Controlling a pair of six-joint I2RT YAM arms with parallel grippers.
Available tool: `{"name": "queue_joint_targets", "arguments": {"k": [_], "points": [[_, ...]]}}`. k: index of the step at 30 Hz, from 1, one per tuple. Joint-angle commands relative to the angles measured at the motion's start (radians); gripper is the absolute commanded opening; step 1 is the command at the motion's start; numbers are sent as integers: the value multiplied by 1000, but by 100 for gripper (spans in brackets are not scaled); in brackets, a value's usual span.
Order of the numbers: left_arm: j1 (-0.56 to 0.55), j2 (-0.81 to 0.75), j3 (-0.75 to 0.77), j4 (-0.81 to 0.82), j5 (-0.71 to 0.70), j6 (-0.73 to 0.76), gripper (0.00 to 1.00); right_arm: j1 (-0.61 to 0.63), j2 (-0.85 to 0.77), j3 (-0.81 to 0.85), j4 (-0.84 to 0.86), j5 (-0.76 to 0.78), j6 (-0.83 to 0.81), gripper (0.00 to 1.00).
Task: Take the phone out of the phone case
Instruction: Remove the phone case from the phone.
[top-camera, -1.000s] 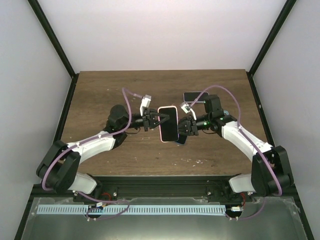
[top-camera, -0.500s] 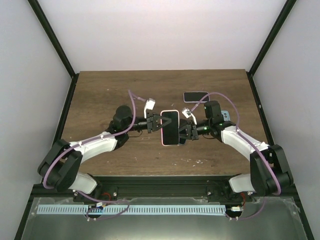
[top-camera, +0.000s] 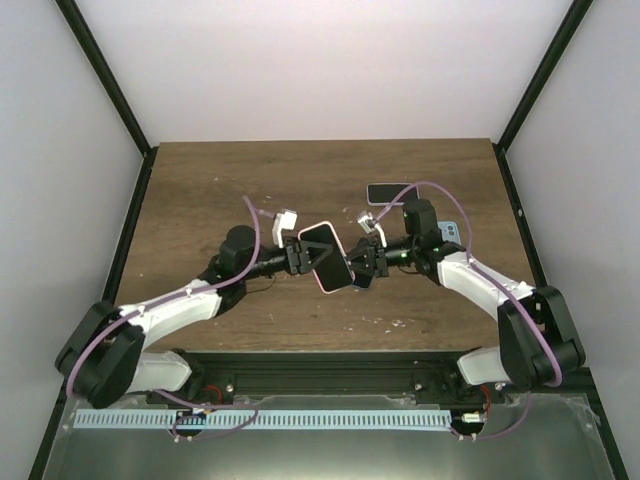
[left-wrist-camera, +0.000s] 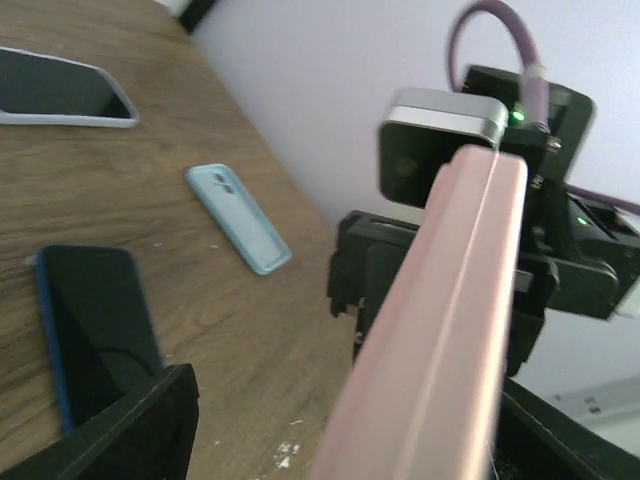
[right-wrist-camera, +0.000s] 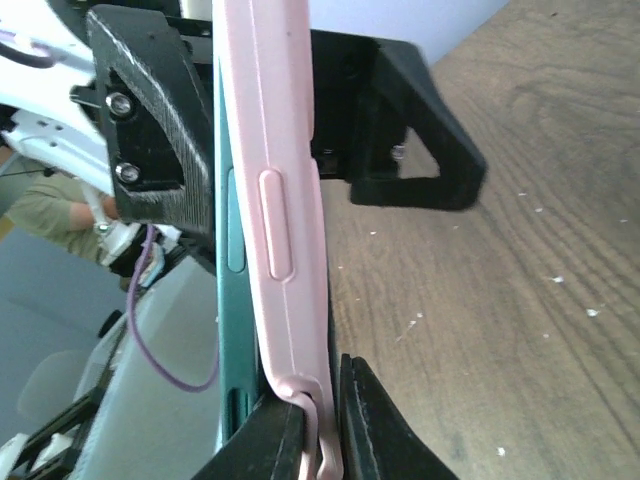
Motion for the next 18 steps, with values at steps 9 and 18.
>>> {"name": "queue_joint_targets", "arguments": {"k": [9, 18], "points": [[-54, -303, -40, -676, -683, 135, 73, 17, 80, 21, 60, 279, 95, 1], [-104, -308, -49, -788, -728, 54, 69, 103, 129, 205, -358, 846, 235, 1]]}}
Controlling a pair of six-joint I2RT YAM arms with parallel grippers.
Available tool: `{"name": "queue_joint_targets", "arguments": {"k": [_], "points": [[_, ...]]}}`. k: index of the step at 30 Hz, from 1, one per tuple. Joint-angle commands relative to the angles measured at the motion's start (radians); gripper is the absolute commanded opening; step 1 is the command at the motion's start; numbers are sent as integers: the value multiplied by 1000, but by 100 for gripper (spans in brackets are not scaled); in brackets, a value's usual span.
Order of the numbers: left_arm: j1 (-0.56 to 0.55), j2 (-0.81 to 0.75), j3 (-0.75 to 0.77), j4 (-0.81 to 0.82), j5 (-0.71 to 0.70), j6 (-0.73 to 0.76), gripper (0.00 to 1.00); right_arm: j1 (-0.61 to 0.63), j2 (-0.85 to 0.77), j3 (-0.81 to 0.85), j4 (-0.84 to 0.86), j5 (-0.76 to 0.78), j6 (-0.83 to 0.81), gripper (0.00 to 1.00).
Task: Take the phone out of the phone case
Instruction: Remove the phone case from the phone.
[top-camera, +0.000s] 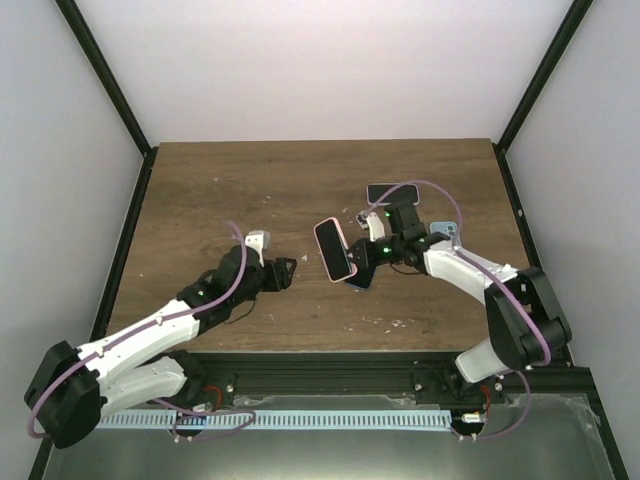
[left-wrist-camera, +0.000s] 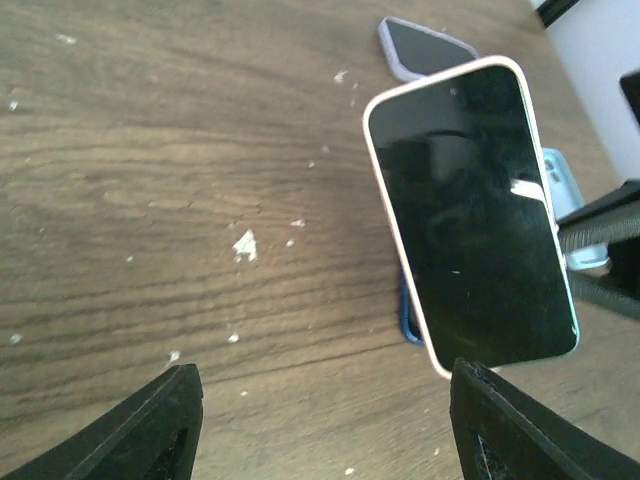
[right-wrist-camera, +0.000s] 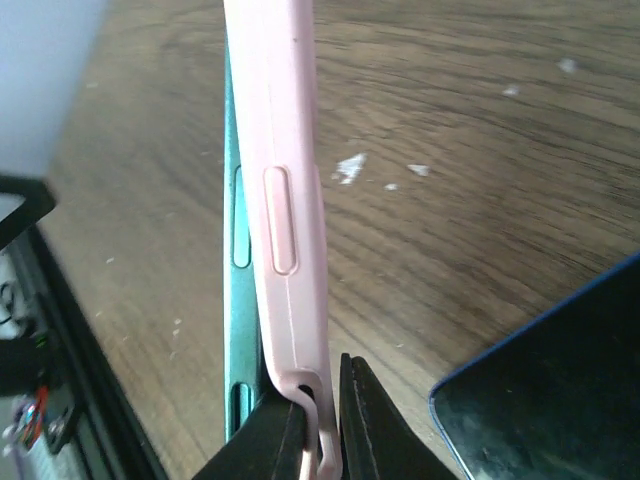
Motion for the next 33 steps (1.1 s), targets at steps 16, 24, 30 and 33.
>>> {"name": "queue_joint_targets", "arguments": {"k": [16, 24, 30, 33], "points": [[-330, 297, 180, 12, -293, 64, 59, 78, 224, 268, -363, 257, 365, 1], [-387, 416, 196, 129, -358, 100, 59, 79, 262, 265, -346, 302, 406, 1], [-412, 485, 207, 193, -412, 179, 49, 79, 286, 279, -337, 270, 413, 1], [-418, 510, 214, 234, -445, 244, 51, 79, 291, 288, -343, 259, 408, 1]]}}
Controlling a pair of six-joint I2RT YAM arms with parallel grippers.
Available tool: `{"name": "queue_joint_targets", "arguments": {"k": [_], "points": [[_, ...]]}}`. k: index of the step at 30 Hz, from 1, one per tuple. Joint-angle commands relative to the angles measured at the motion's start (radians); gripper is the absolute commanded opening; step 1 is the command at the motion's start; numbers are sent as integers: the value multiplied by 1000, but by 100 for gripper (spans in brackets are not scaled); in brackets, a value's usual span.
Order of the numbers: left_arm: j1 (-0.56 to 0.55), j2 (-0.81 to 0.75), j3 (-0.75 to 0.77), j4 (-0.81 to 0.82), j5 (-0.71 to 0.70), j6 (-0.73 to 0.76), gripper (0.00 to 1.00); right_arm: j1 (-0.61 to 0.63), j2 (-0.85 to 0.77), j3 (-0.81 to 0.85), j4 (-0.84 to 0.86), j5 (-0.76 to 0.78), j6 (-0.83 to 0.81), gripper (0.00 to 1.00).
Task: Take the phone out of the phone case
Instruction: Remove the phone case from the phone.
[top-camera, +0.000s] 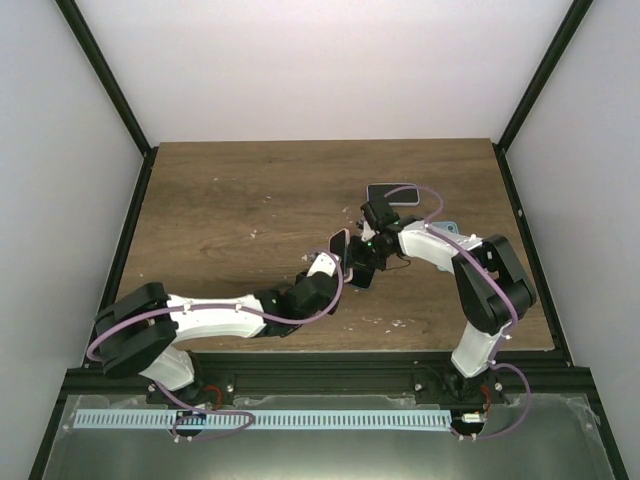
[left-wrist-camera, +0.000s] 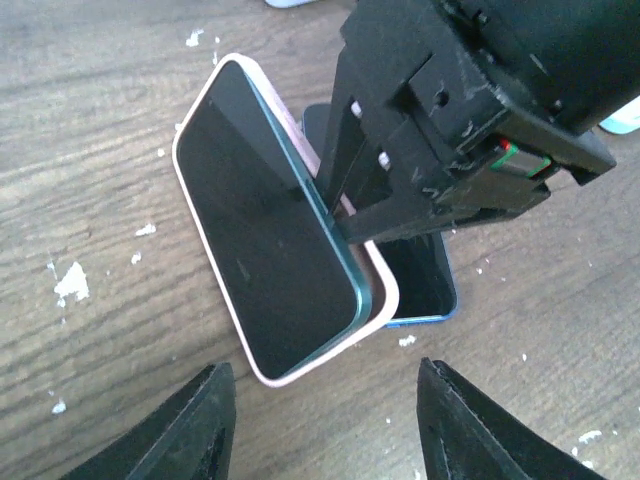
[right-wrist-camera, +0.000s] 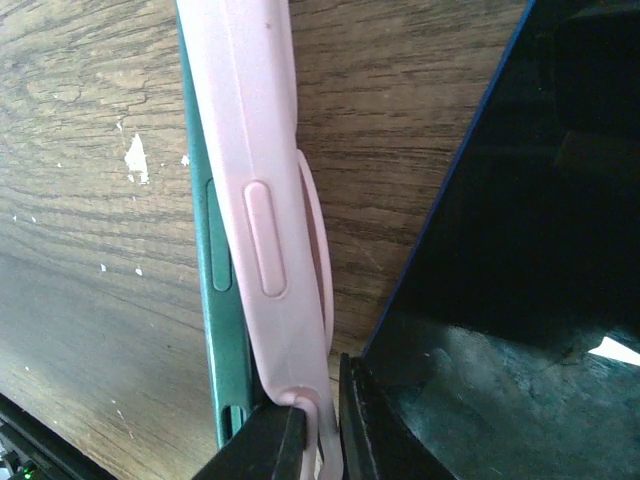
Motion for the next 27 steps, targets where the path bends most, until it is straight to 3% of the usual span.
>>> {"name": "queue_joint_targets", "arguments": {"k": [1, 7, 27], "points": [[-12, 37, 31, 90, -81, 120, 51, 5, 26, 41, -6, -14, 17, 1], [-19, 91, 82, 77, -92, 202, 39, 5, 26, 38, -3, -29, 19, 1], [-20, 262, 212, -47, -188, 285, 27, 3, 50, 64, -17, -67, -4, 1]]}}
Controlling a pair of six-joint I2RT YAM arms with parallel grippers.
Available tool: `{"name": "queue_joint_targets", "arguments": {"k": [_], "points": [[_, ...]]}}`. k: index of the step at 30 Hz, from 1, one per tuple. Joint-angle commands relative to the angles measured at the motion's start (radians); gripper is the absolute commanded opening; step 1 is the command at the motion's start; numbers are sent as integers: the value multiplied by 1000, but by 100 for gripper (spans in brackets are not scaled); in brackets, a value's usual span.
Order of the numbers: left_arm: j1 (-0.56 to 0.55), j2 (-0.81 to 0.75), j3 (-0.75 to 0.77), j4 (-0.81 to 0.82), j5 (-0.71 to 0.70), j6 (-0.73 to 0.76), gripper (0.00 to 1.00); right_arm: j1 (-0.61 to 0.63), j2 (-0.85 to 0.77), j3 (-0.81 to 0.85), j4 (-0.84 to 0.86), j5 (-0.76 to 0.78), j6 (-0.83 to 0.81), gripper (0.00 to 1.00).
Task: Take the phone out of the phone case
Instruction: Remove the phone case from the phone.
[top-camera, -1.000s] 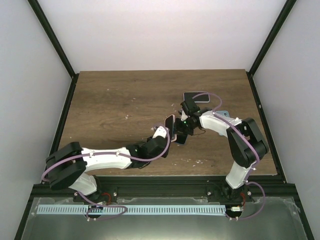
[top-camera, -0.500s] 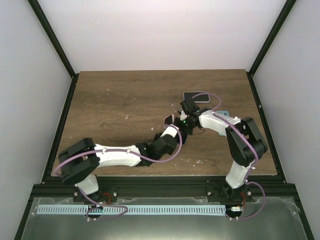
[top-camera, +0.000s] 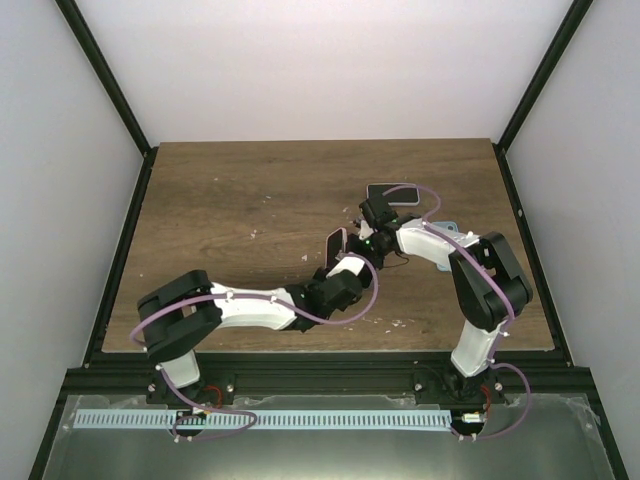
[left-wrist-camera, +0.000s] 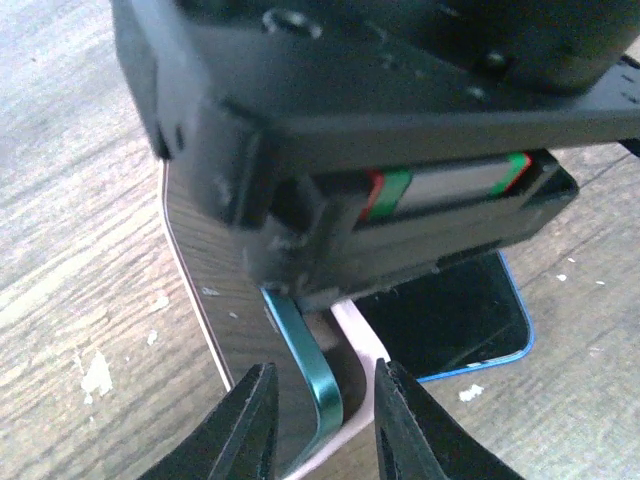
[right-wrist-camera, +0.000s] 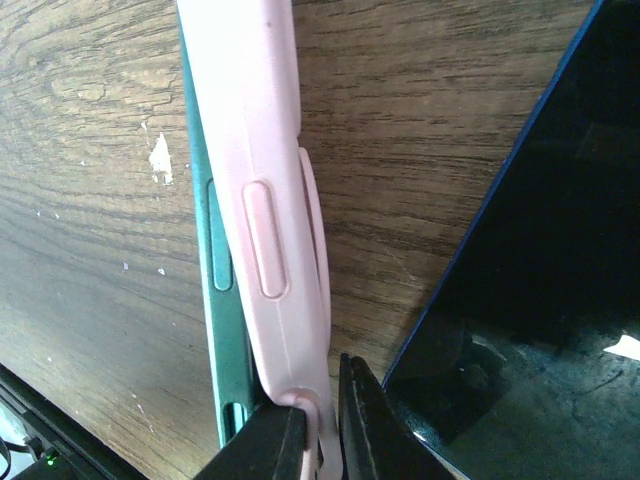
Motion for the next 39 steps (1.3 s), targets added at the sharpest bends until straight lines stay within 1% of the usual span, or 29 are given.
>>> {"name": "queue_joint_targets", "arguments": {"k": [1, 8, 15, 17, 20, 21, 27, 33, 39], "points": [[-4, 45, 68, -75, -73, 21, 27, 2, 23, 38, -22, -24, -8, 1], [-4, 86, 85, -84, -119, 54, 25, -6, 23, 29, -18, -50, -13, 1], [-4, 58, 41, -79, -143, 54, 25, -20, 23, 21, -12, -70, -21, 1], [-4, 68, 43, -90, -181, 65, 27, -24, 17, 17, -8, -81, -20, 1], [-4, 90, 50, -103, -228, 87, 36, -32, 7, 14, -3, -101, -21, 1], [-4, 96, 50, -104, -241, 92, 38, -34, 5, 14, -4, -111, -23, 1], [-5, 124, 55, -98, -293, 134, 38, -45, -7, 3, 5, -131, -29, 1], [-4, 141, 57, -91, -300, 142, 27, -46, -10, -2, 14, -147, -29, 1], [-4, 131, 62, -86, -314, 151, 11, -47, -10, -6, 21, -148, -29, 1]]}}
